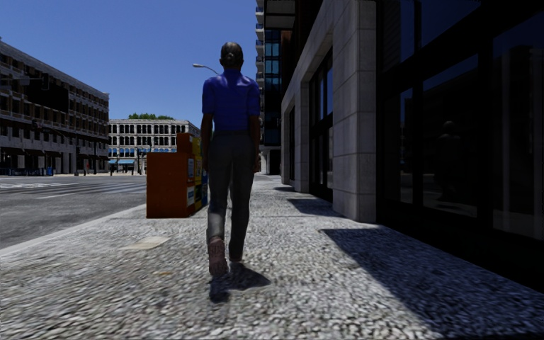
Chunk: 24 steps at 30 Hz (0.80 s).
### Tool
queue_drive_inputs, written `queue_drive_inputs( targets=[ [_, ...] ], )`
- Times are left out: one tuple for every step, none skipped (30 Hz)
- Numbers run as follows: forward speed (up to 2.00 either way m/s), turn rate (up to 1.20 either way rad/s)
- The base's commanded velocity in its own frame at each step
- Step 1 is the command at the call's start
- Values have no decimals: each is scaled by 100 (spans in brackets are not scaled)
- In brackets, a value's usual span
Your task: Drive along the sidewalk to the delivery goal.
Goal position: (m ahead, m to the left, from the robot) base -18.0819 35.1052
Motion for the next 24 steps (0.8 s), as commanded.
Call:
queue_drive_inputs(
  targets=[
    [106, 0],
    [106, 0],
    [106, 0],
    [106, 0],
    [106, 0],
    [106, 0],
    [106, 0],
    [106, 0],
    [106, 0],
    [106, 0],
    [106, 0],
    [106, 0],
    [106, 0],
    [106, 0],
    [106, 0],
    [106, 0],
    [106, 0],
    [106, 0],
    [106, 0],
    [106, 0],
    [106, 0],
    [106, 0],
    [106, 0],
    [106, 0]
  ],
)
